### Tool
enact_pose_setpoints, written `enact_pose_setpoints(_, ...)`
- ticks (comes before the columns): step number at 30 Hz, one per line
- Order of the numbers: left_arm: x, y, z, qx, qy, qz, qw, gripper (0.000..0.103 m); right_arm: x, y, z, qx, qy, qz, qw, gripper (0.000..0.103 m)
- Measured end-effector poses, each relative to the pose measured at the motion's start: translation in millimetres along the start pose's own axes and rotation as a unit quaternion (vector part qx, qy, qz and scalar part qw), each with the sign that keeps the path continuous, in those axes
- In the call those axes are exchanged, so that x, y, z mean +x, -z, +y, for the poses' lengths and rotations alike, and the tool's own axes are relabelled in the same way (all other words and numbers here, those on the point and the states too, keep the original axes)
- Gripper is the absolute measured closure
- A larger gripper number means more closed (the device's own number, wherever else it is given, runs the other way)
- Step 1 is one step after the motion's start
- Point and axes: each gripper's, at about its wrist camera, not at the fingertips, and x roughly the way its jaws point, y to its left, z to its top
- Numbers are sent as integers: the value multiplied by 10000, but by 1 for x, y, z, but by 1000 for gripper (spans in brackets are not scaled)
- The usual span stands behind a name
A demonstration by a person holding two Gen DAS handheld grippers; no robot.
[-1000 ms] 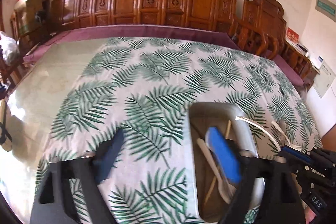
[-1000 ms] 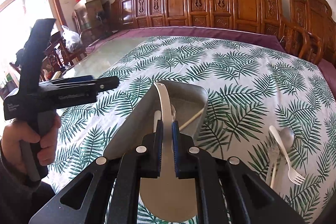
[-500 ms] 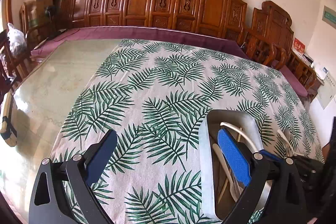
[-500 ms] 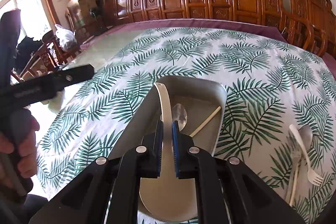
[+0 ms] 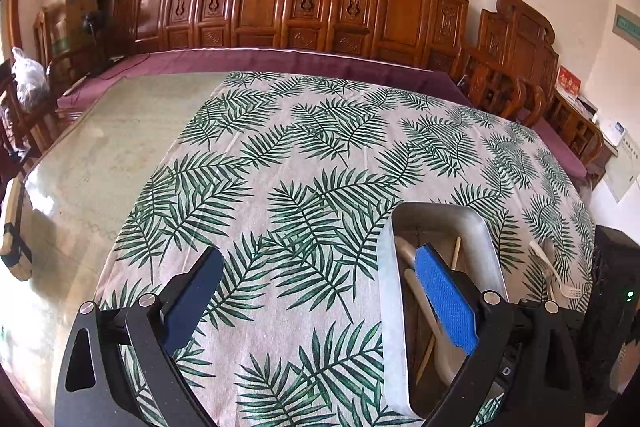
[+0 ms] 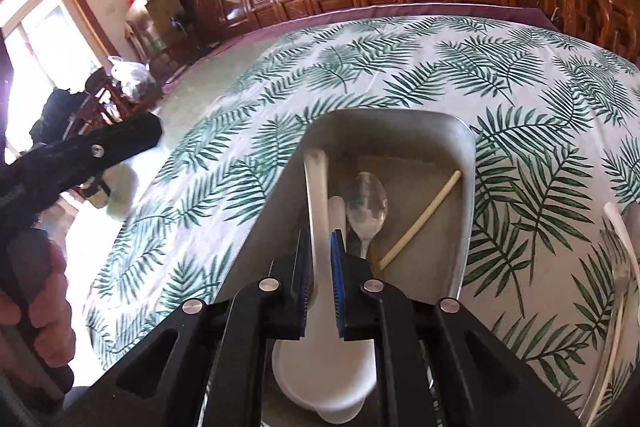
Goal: Organize utensils
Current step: 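Lower the white spoon into the grey tray and open the right gripper, then move the right gripper to the pile and grasp a white plastic fork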
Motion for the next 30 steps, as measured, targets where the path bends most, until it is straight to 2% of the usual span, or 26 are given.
enact_pose_setpoints(5,1,1,-5,22,25,11,10000,10,-20,-1,-1,-185,-100,-154,9997,90)
enact_pose_setpoints(11,-3,5,-22,175,116,-12,9998,10,-63,1,-21,-399,41,-429,9983,90)
enact_pose_setpoints(21,-12,16,-70,443,451,-76,9980,10,-132,25,-82,-827,719,-540,9925,90)
enact_pose_setpoints(24,-15,20,-85,530,551,-105,9970,10,-144,34,-107,-944,1048,-546,9885,90)
enact_pose_setpoints(26,-18,23,-94,583,628,-125,9962,10,-145,39,-125,-932,1212,-513,9869,86)
enact_pose_setpoints(30,-21,29,-112,691,700,-146,9950,10,-137,42,-158,-794,1397,-408,9862,83)
